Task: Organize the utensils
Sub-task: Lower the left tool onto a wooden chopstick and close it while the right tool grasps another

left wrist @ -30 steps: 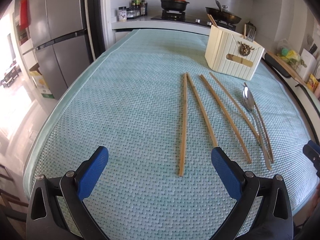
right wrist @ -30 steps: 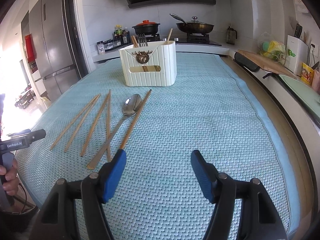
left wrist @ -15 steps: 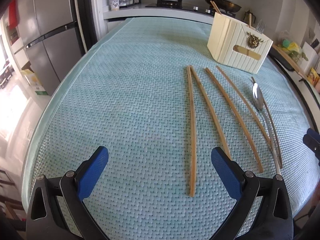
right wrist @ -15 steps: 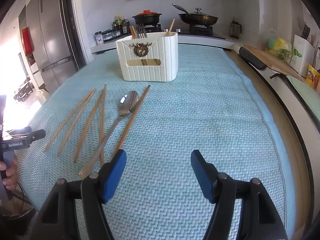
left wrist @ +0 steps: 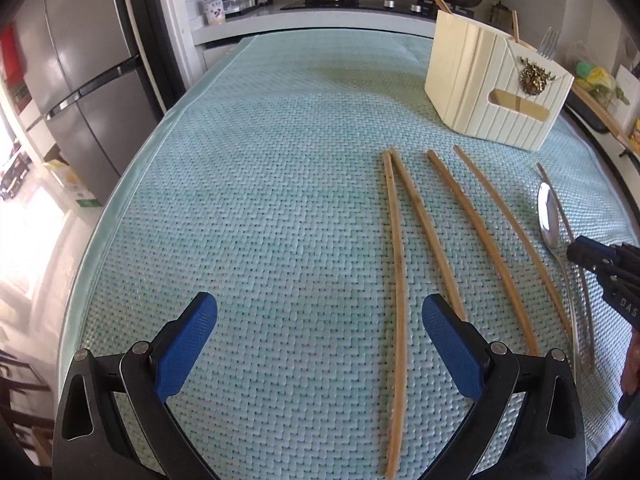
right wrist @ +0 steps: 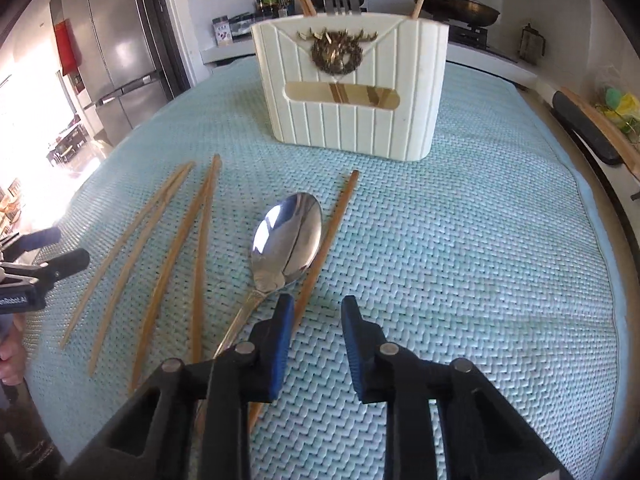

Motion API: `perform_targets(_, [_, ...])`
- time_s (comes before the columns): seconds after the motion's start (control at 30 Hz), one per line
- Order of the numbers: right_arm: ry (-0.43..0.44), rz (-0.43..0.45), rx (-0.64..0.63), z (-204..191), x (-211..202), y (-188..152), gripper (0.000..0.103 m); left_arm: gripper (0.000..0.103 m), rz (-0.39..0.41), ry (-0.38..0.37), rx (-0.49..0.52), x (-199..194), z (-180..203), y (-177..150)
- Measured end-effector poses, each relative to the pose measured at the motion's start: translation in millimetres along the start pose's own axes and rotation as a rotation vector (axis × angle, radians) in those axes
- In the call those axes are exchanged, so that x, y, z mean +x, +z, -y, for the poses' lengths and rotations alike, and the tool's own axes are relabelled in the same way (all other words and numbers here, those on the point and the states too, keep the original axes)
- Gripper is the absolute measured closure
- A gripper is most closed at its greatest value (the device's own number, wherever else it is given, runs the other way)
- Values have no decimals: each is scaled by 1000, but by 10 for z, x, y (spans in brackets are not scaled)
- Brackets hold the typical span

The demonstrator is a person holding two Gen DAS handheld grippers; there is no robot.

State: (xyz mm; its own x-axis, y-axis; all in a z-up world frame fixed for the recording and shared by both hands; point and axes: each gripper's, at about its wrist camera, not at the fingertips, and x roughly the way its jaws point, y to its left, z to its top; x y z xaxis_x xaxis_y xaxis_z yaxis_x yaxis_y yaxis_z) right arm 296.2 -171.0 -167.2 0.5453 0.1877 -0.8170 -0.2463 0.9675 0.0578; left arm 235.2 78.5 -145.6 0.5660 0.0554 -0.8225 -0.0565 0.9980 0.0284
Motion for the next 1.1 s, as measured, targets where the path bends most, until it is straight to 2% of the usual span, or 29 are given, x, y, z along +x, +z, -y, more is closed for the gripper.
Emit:
perform_targets(0.07, [-49,1,-20,-18,1,-10,91,1,-8,-3,-2,50,1,29])
perform_targets(0.13, [-47,1,26,49,-25,-37,93,1,-21,-5,-1,127,3,85])
perform_targets(0.37, [-92,-27,72,288,-204,-235,93,1,-47,7,19,334,31,248])
perform_targets(0.53, [-94,-54,87,462,-308,-317,93,1,-64,12,33,470,20,376])
perform_targets(0.63, [-86,-66,96,557,-270,-267,91,1,-72,-13,35,558,5,480])
perform_targets(0.7, [-87,-73,81,587,-212,-173,85,2,-81,-39,39,621,-12,555])
perform_targets(0.73, [-92,-78,72,595,-172,-125,78,2,-85,-51,41,659,-16,613])
perform_targets(0.77, [-100,-77,63,605,-134,-71,74,4,-87,-63,42,694,-22,665])
perform_targets(0.9, [-103,-87,91,743,7,165,73,17,-103,-91,50,812,-16,858])
perform_targets(0.97, [-105,-94,102,803,74,265,73,21,-119,-79,68,867,20,951])
perform_targets(1.03, [-112,-109,106,840,133,348,73,32,-138,-79,81,894,54,1024])
perform_targets(1.1, [-115,-126,97,845,163,405,73,49,-155,-93,93,892,101,1059])
